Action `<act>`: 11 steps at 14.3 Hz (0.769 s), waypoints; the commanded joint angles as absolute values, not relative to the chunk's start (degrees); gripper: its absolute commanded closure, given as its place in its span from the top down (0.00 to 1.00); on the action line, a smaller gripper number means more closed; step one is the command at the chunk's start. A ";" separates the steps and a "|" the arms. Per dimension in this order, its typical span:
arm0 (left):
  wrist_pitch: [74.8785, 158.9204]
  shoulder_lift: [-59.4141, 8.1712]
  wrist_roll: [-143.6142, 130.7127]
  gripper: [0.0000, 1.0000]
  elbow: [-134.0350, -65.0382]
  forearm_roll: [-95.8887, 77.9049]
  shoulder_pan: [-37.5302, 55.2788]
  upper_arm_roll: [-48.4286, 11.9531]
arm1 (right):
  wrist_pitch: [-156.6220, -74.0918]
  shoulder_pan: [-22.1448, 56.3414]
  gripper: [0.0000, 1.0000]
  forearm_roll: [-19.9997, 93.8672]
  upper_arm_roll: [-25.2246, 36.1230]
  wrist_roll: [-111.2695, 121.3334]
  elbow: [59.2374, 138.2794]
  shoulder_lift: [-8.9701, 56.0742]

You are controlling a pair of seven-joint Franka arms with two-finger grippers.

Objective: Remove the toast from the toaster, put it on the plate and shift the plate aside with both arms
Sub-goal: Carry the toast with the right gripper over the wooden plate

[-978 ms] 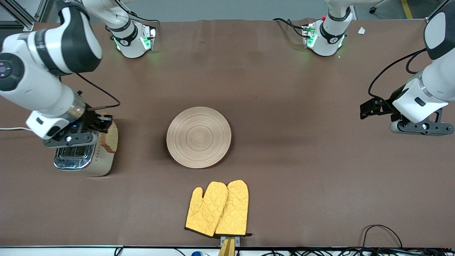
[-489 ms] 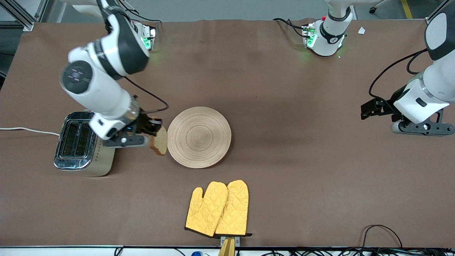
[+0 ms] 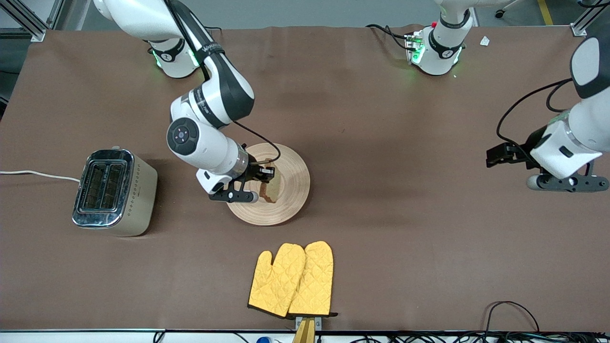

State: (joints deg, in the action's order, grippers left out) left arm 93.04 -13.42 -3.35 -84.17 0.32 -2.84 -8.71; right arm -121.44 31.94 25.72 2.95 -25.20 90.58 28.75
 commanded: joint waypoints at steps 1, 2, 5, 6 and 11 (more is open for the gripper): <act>93.25 -13.71 -2.55 1.00 -83.67 -0.35 -2.99 -8.61 | -121.82 31.82 0.07 30.84 3.16 -24.79 90.88 30.84; 93.69 -14.67 -2.55 1.00 -83.76 -0.53 -2.99 -8.70 | -121.90 31.99 0.13 32.24 3.16 -24.79 90.97 31.20; 94.22 -18.35 -2.37 1.00 -83.67 -4.71 -3.25 -8.96 | -123.40 31.56 0.46 33.75 3.16 -24.79 91.76 32.43; 95.09 -20.28 -2.37 1.00 -83.67 -11.45 -3.51 -8.88 | -123.22 31.20 0.60 33.75 3.25 -24.79 91.76 32.61; 102.28 -30.13 1.39 1.00 -83.58 -28.20 -1.33 -10.10 | -122.78 29.19 1.00 27.98 5.88 -22.95 91.23 31.82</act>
